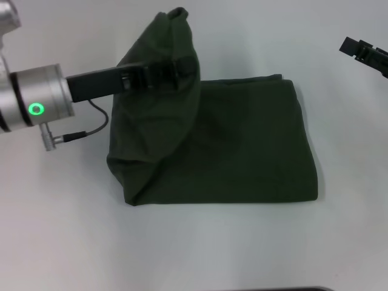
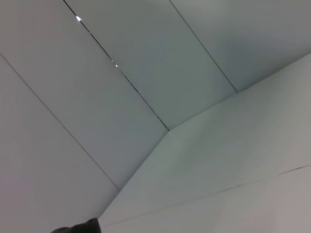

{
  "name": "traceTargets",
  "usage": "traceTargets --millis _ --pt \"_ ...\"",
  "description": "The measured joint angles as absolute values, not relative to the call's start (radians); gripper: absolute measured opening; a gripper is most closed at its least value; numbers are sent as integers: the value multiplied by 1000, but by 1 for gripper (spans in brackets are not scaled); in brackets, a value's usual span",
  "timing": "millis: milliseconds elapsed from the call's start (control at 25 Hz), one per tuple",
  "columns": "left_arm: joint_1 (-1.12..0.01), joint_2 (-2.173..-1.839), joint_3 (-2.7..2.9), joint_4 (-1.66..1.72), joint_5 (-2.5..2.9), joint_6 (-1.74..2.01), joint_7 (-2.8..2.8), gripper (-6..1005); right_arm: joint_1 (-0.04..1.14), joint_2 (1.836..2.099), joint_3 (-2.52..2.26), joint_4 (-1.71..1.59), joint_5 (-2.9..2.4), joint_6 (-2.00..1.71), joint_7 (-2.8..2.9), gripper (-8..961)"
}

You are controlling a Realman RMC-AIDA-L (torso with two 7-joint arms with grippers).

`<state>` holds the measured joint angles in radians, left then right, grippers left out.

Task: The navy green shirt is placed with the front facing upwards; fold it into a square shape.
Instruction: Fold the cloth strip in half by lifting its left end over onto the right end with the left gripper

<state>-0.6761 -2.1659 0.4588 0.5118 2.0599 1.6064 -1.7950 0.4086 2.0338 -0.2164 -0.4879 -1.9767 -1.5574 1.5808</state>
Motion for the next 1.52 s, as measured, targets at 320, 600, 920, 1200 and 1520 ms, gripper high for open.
traceTargets --millis 320,600,920,1200,1520 --pt "-736 -2171 504 423 2060 1524 -1726 33 400 2036 -216 -488 -1980 -1563 1586 925" --pt "-777 -2170 520 366 2060 1464 -1639 32 400 2035 -218 -489 -1981 -1564 1595 925" --pt "-790 -2172 536 344 2060 1440 -1530 32 392 2032 -218 -495 -1982 -1564 1601 925" --pt "-805 -2174 590 302 2060 1437 -1441 33 387 2021 -218 -495 -1982 -1565 1614 925" --pt "-849 -2175 602 248 2060 1404 -1411 33 384 2009 -221 -501 -1982 -1568 1619 925"
